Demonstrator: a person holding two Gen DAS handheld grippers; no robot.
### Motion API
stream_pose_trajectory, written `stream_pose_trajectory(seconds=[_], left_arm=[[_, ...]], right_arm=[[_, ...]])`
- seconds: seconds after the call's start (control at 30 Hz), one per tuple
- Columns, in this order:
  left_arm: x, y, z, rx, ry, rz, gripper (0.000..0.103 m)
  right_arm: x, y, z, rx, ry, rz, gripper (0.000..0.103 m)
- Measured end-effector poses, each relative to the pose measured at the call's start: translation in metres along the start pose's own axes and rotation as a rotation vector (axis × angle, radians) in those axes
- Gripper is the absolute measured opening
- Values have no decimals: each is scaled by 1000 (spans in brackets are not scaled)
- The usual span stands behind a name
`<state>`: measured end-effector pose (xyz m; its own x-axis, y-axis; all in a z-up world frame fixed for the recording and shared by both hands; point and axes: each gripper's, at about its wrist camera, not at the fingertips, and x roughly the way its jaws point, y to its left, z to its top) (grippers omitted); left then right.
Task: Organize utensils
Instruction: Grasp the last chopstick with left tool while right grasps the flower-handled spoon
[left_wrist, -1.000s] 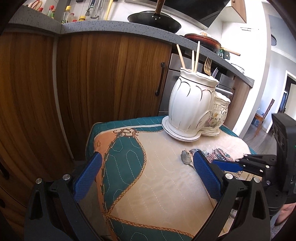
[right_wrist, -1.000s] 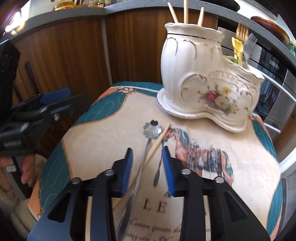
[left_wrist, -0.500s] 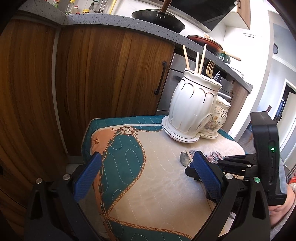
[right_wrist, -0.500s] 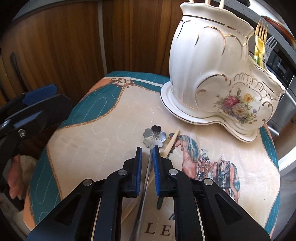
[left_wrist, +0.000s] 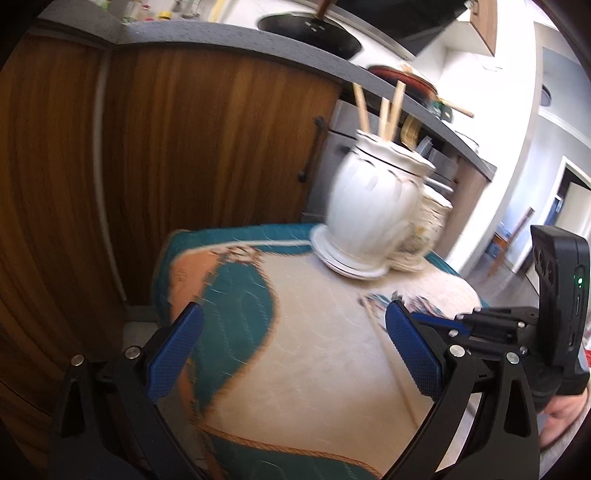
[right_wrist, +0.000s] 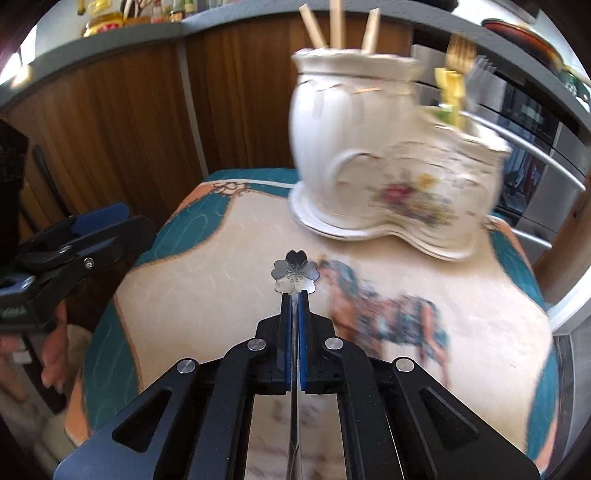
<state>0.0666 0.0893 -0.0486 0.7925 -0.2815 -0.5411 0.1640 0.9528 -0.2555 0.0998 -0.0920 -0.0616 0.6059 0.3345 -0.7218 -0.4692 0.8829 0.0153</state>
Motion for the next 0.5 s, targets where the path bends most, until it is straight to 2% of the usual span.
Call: stream_pose_trajectory(seconds=[0.27,0.33,0.5], left_arm=[[30,-68,-11,147,241,-73,79],[41,-81,-14,196,281,-41,67],[62,-93,-22,253,375,1,44]], right_arm=[[-23,-45,-14,98,-27,-17,4],[-22,-47,-17,104,-29,-8,4],[-25,-48,-27,95,-20,27,4]])
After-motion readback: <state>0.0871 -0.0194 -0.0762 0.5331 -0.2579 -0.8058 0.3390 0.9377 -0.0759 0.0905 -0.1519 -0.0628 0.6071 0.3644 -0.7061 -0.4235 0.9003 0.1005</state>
